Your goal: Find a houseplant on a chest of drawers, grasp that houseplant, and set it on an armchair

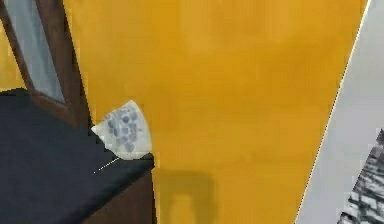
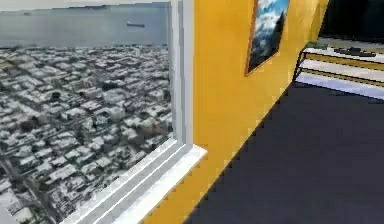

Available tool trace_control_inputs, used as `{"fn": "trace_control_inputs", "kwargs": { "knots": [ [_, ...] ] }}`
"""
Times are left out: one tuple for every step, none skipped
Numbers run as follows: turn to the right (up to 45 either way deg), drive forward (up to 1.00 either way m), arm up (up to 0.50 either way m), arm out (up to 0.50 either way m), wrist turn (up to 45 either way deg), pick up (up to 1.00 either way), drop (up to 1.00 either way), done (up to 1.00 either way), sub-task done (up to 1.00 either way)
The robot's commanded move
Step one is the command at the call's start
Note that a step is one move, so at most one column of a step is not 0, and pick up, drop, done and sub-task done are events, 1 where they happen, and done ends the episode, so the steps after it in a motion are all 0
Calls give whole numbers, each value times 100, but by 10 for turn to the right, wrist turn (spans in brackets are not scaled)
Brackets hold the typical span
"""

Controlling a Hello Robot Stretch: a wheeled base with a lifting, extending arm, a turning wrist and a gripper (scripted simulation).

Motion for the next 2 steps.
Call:
{"fn": "trace_control_inputs", "kwargs": {
  "knots": [
    [330, 0, 0, 0, 0, 0, 0, 0, 0],
    [0, 15, 0, 0, 0, 0, 0, 0, 0]
  ]
}}
